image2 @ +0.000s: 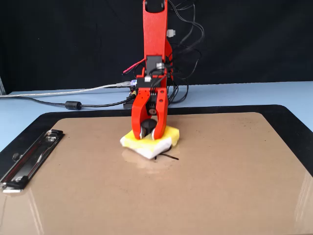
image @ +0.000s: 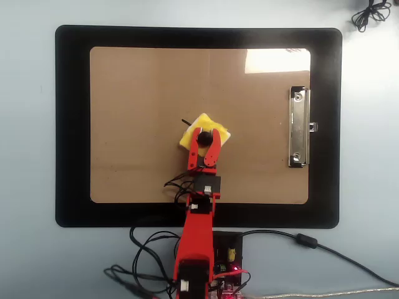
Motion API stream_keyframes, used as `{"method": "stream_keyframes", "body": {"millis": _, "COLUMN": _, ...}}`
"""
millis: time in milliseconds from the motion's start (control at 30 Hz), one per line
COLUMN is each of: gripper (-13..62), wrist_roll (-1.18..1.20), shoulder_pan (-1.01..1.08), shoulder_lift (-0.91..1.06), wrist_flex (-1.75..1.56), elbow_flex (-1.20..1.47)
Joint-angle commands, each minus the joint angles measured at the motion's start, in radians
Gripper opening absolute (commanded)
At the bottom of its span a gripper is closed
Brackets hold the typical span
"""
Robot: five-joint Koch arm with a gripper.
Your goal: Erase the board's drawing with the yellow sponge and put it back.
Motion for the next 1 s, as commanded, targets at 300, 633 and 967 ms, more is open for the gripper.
{"method": "stream_keyframes", "body": {"millis": 300, "gripper": -8.1, "wrist_roll": -0.003, "shoulder_pan": -0.046, "shoulder_lift": -0.130, "wrist_flex": -0.179, "elbow_flex": -0.038}}
{"method": "stream_keyframes", "body": {"millis": 633, "gripper": -8.1, "wrist_roll": -0.009, "shoulder_pan": -0.167, "shoulder_lift": -0.015, "wrist_flex": -0.190, "elbow_flex": 0.080}}
{"method": "stream_keyframes", "body": {"millis": 967, "gripper": -8.1, "wrist_roll": -0.006, "shoulder_pan": -0.086, "shoulder_lift": -0.210, "wrist_flex": -0.239, "elbow_flex": -0.035}}
